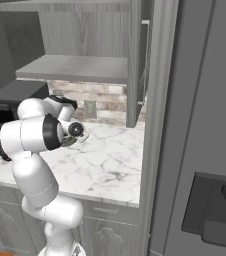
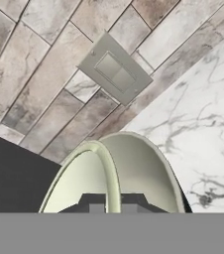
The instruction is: Pick up the bowls on the counter and stack them on top of one another in the open cabinet. Place the smaller bowl on top of the larger bowl.
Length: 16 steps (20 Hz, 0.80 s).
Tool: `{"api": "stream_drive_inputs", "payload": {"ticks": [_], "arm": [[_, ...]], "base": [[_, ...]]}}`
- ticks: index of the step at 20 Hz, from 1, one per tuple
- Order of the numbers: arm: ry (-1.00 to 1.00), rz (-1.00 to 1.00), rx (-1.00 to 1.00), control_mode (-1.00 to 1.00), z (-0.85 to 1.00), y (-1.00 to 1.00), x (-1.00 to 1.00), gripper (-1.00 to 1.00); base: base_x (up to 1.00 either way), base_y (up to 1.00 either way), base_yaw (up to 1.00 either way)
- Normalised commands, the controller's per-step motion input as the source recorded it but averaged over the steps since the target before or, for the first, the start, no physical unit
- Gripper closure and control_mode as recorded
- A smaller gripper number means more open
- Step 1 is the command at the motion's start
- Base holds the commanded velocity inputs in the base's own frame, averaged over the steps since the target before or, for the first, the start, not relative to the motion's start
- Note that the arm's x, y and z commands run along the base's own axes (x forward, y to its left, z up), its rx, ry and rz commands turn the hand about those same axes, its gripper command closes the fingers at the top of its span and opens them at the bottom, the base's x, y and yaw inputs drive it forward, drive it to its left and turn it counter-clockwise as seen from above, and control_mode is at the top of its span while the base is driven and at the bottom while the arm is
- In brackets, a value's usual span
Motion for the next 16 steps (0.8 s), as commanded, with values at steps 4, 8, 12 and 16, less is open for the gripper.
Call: {"api": "stream_drive_inputs", "payload": {"ticks": [4, 8, 12, 16], "arm": [[0.0, 0.0, 0.0, -1.0, 0.0, 0.0, 0.0, -1.0], [0.0, 0.0, 0.0, -1.0, 0.02, 0.0, 0.03, -1.0], [0.0, -0.04, 0.02, -1.0, 0.29, 0.0, 0.14, -1.0], [0.04, -0.05, 0.0, -1.0, 0.54, 0.0, 0.13, -1.0]], "base": [[0.0, 0.0, 0.0], [0.0, 0.0, 0.0], [0.0, 0.0, 0.0], [0.0, 0.0, 0.0]]}}
